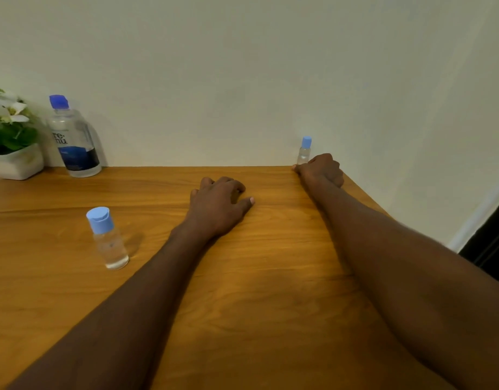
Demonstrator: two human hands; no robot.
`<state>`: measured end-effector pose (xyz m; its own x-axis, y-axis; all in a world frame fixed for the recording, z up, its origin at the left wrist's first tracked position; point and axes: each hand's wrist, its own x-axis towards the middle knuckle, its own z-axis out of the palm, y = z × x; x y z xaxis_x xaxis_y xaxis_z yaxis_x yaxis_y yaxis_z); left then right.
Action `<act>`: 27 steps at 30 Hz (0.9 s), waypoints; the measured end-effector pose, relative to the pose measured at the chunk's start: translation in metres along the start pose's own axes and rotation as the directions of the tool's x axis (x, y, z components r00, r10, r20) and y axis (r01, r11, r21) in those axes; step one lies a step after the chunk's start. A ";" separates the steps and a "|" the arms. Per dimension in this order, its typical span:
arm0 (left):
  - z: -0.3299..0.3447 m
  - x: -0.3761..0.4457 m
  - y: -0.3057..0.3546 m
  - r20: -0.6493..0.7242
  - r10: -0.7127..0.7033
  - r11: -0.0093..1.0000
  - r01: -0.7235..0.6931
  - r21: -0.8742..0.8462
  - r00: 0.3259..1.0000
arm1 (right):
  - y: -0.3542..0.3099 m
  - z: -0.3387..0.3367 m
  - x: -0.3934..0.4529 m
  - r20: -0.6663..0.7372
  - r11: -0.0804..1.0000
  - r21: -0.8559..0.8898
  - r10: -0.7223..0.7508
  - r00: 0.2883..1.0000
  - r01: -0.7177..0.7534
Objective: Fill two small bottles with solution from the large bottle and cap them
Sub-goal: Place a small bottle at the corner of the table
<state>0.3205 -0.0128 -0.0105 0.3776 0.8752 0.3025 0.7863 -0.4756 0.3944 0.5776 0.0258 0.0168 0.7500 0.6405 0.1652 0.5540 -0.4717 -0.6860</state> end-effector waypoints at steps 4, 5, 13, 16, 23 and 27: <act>-0.001 0.001 0.001 0.001 -0.001 1.000 0.001 -0.016 1.000 | -0.001 0.000 0.001 -0.001 1.000 -0.014 0.003 1.000 -0.003; -0.001 0.001 0.001 0.000 -0.001 1.000 0.001 -0.018 1.000 | 0.000 0.000 0.002 0.000 1.000 -0.015 0.001 1.000 -0.001; -0.005 0.000 0.002 0.009 -0.001 1.000 0.002 -0.029 1.000 | 0.002 -0.004 0.002 0.065 1.000 0.028 0.012 0.998 -0.014; -0.006 0.000 0.001 -0.032 0.013 0.998 -0.015 -0.060 0.999 | 0.008 -0.014 0.005 0.160 0.997 0.070 -0.036 0.987 0.025; -0.014 -0.009 0.005 -0.152 -0.021 0.989 -0.002 -0.146 0.988 | 0.017 -0.038 -0.025 0.299 0.978 0.169 -0.167 0.940 0.120; -0.025 -0.034 0.019 -0.159 0.008 0.971 -0.046 -0.235 0.987 | 0.012 -0.052 -0.075 0.309 0.949 0.240 -0.274 0.911 0.204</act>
<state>0.3102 -0.0538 0.0083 0.3013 0.8459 0.4400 0.6310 -0.5229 0.5731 0.5474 -0.0594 0.0333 0.4201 0.8996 0.1194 0.5922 -0.1721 -0.7872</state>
